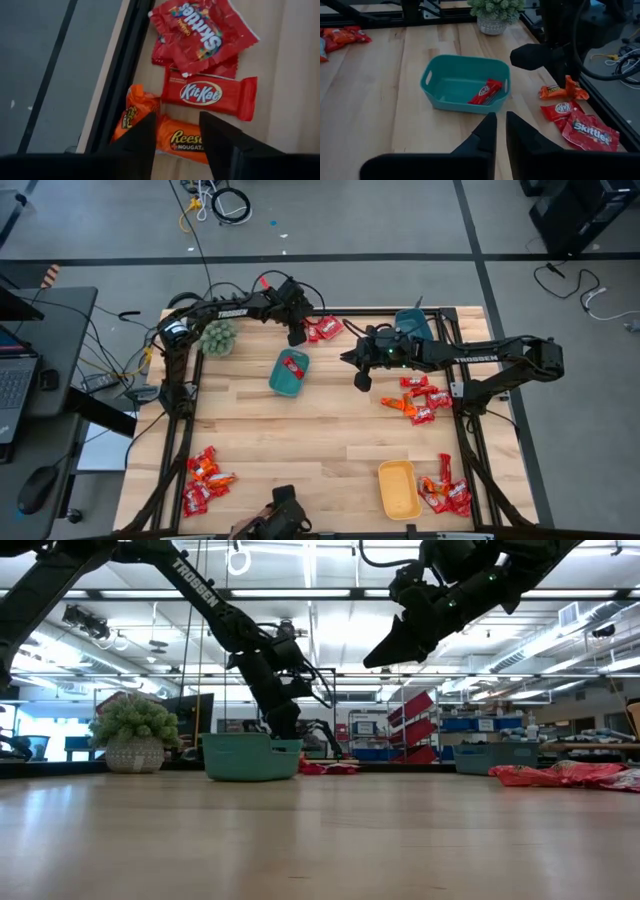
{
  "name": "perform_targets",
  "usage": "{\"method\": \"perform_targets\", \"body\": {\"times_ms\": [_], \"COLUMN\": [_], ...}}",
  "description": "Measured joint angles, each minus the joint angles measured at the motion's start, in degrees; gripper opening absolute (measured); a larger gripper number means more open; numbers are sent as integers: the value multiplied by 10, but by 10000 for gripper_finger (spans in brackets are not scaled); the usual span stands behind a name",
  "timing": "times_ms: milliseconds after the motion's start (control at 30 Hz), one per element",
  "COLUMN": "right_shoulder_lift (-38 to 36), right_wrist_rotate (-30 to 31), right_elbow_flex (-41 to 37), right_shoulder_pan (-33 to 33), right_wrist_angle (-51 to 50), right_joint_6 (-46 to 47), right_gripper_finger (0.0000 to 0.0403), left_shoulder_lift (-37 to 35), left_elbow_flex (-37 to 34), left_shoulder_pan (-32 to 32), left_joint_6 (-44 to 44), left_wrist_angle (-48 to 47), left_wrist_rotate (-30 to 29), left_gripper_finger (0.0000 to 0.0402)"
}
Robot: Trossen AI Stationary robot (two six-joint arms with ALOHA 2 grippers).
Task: Sort candy
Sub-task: Put the small red candy into the green bin
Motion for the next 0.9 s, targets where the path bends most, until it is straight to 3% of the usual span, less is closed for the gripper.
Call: {"method": "perform_targets", "body": {"times_ms": [167, 333, 900], "right_shoulder_lift": [0, 0, 0], "right_wrist_rotate": [0, 0, 0], "right_elbow_flex": [0, 0, 0], "right_shoulder_pan": [0, 0, 0], "right_wrist_angle": [0, 0, 1], "right_joint_6": [0, 0, 0], "right_gripper_finger": [3, 2, 0], "left_shoulder_lift": [0, 0, 19], "left_elbow_flex": [0, 0, 9], "left_shoulder_pan": [-10, -16, -28], "left_joint_6": [26, 47, 83], "left_wrist_angle": [0, 6, 18], "left_wrist_rotate": [0, -45, -45], "left_gripper_finger": [82, 10, 1]}}
